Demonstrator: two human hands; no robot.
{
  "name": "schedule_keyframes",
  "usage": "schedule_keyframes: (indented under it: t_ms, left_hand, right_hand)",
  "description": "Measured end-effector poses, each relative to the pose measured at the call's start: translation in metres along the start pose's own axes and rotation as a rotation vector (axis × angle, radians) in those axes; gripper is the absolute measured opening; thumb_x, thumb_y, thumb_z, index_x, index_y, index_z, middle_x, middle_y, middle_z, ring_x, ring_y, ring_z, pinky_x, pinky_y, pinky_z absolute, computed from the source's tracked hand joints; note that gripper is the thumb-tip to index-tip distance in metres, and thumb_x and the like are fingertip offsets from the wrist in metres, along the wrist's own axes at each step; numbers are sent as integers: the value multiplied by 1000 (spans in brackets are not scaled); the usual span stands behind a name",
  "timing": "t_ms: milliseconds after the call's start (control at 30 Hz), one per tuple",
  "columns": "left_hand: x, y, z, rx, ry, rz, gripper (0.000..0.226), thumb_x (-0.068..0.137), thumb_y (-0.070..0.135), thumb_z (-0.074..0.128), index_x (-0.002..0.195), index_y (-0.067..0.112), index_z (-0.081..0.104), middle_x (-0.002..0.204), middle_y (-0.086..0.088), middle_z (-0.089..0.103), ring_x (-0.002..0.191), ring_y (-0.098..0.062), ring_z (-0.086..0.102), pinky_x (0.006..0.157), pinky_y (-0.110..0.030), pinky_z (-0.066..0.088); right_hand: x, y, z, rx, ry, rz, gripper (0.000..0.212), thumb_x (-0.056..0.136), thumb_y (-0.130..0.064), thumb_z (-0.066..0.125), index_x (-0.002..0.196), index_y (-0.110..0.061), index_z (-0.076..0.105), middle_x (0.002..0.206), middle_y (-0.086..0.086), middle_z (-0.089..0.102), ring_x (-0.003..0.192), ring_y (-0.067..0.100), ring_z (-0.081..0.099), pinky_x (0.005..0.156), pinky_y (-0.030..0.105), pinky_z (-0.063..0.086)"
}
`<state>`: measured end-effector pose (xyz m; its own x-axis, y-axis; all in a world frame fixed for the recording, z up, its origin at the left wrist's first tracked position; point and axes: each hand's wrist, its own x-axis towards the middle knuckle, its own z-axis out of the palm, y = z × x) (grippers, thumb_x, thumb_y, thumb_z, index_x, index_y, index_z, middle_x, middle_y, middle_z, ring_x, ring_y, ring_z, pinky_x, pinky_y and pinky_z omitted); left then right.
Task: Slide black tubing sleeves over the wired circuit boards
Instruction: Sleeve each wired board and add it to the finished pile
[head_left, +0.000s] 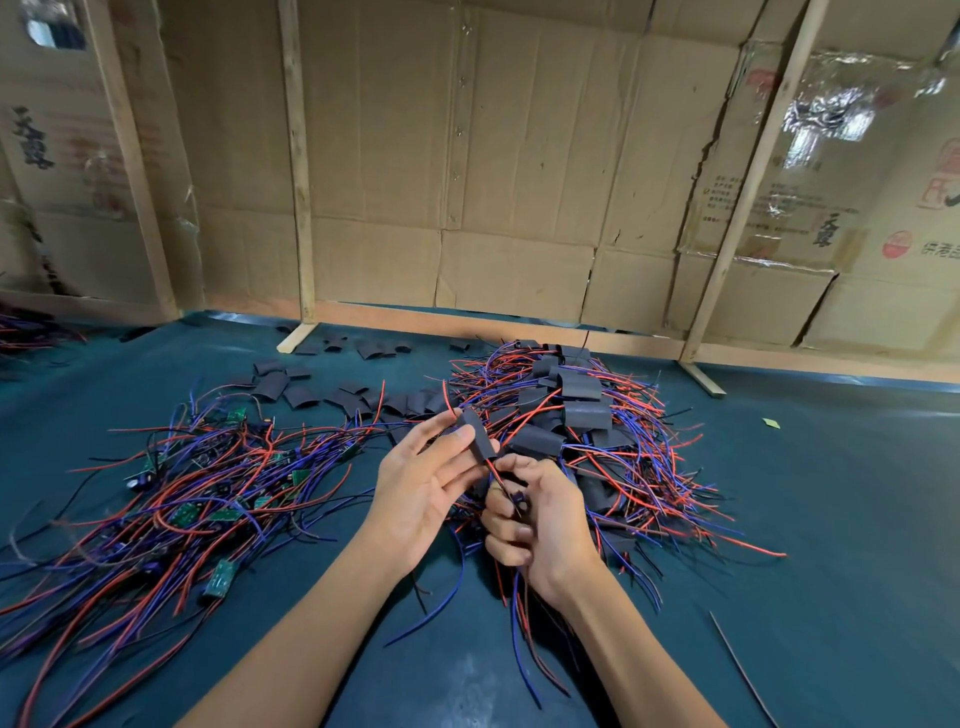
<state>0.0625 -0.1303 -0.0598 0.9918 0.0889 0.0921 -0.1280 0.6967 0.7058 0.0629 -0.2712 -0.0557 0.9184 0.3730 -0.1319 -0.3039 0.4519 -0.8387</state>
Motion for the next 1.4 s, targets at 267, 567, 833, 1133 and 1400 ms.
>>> schedule_keyframes:
  t_ms: [267, 567, 833, 1133, 1400]
  left_hand:
    - [-5, 1, 5, 91, 9, 19, 53, 76, 13, 76, 126, 6, 59, 107, -34, 68, 75, -33, 70, 60, -34, 56]
    - [-6, 5, 3, 77, 23, 9, 51, 76, 18, 77, 124, 11, 61, 106, -29, 71, 71, -31, 66, 49, -29, 48]
    - [-1, 1, 1, 46, 40, 51, 45, 74, 6, 76, 117, 11, 65, 105, -20, 72, 93, -36, 72, 74, -38, 60]
    - [-1, 8, -2, 6, 146, 101, 59, 74, 10, 77, 130, 7, 57, 94, -21, 70, 69, -28, 65, 61, -33, 59]
    - [1, 8, -4, -15, 147, 112, 54, 71, 15, 80, 121, 10, 62, 97, -20, 70, 73, -30, 68, 64, -31, 60]
  right_hand:
    - [4, 3, 2, 83, -54, -71, 34, 83, 12, 35, 107, -11, 44, 81, 19, 60, 51, 21, 45, 46, 27, 35]
    - [1, 6, 4, -86, -40, -48, 21, 98, -1, 58, 106, -12, 42, 81, 15, 63, 46, 20, 52, 35, 23, 37]
    - [-2, 0, 4, 33, -91, 38, 8, 78, -10, 43, 82, -13, 49, 68, 2, 42, 45, 10, 19, 36, 15, 18]
    - [2, 2, 1, 8, -128, -104, 38, 91, 16, 52, 126, 4, 50, 99, 18, 71, 75, 28, 70, 56, 30, 52]
    - [0, 4, 5, -117, -51, -57, 53, 81, -14, 77, 124, 3, 52, 95, 21, 74, 67, 25, 72, 50, 29, 56]
